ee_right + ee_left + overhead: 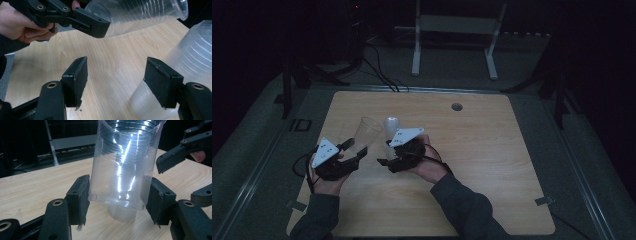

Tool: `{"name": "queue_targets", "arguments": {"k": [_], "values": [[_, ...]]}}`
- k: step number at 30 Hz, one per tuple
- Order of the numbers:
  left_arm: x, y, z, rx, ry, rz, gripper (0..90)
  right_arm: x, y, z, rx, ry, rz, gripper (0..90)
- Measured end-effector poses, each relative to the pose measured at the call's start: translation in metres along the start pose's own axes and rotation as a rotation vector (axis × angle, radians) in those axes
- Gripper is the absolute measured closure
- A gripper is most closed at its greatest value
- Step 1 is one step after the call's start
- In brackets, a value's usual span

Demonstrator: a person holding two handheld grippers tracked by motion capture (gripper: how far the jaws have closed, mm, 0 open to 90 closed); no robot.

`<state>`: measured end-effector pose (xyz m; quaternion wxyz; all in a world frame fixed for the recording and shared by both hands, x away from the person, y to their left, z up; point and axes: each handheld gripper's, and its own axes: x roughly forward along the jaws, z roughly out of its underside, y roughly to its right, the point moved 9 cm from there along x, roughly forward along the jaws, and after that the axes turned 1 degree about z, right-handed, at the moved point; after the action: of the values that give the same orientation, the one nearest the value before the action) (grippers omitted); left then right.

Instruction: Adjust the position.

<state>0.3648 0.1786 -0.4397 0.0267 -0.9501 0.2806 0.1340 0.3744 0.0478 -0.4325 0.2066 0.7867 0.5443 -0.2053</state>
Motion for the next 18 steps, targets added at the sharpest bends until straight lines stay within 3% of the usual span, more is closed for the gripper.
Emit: {"name": "queue_targets", "arguments": {"k": [15,18], "values": [[-0.004,0.004,-0.001,-0.036,0.051,-0.012,42.0,0.0,-0.002,-0.007,0.074,0.049,-0.027,33.2],[-0.005,0.006,-0.003,-0.046,0.065,0.002,42.0,-0.003,-0.002,-0.011,0.116,0.081,-0.065,31.9]]}}
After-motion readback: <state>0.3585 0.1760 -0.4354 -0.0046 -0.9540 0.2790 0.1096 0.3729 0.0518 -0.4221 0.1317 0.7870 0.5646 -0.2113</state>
